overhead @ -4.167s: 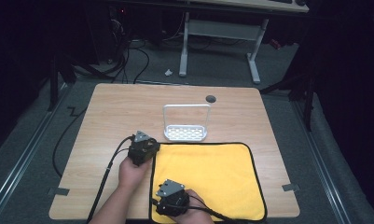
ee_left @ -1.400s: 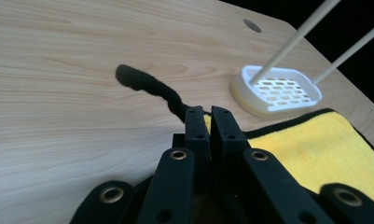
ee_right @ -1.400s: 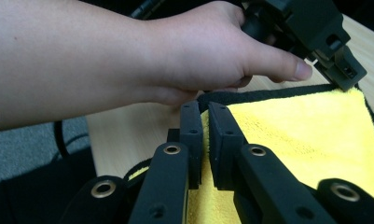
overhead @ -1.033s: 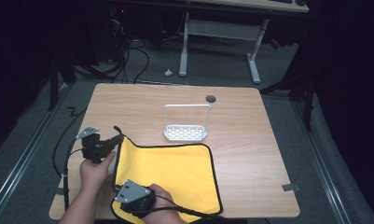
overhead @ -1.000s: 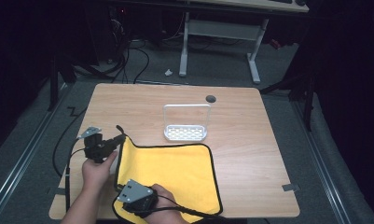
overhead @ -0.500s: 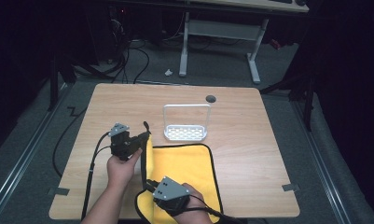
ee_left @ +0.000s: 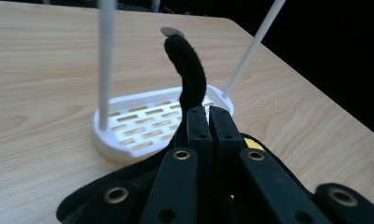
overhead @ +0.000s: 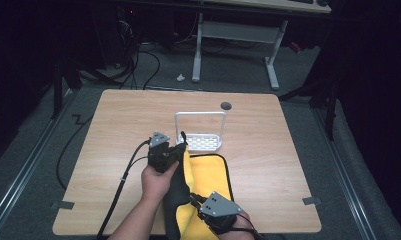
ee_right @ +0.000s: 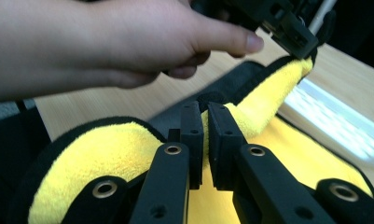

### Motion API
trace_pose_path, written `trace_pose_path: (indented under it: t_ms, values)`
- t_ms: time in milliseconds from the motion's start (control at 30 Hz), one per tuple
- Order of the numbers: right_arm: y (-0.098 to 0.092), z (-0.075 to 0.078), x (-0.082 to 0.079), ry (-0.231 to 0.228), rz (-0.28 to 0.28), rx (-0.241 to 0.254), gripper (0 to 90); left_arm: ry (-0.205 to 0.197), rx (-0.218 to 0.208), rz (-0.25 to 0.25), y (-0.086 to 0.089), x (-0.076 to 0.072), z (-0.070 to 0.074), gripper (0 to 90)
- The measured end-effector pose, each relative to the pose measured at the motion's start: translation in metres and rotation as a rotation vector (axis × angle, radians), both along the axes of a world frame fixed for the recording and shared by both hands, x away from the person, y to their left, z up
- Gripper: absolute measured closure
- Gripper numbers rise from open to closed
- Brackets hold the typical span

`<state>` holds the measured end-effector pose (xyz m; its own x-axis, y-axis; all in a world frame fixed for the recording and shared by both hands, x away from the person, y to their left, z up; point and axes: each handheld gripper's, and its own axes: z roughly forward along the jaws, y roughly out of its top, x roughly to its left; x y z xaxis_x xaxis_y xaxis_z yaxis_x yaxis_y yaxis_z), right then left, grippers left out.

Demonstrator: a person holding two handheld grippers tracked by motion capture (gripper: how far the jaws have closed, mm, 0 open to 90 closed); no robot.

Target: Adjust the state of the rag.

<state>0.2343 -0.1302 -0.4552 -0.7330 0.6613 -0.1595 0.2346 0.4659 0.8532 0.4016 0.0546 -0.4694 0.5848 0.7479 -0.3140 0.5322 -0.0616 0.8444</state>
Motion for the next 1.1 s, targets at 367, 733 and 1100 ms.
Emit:
trace_pose_path:
  t_ms: [367, 733, 1100]
  values:
    - [-0.048, -0.017, -0.007, 0.050, -0.096, 0.012, 86.1, -0.002, 0.026, -0.074, -0.047, 0.004, 0.001, 88.0]
    - [-0.087, -0.029, -0.013, 0.079, -0.204, 0.016, 83.2, 0.083, 0.098, -0.095, -0.098, 0.016, -0.020, 86.4]
    - [-0.109, -0.033, -0.010, 0.073, -0.293, 0.042, 73.8, 0.085, 0.055, -0.168, -0.099, 0.005, -0.021, 61.5]
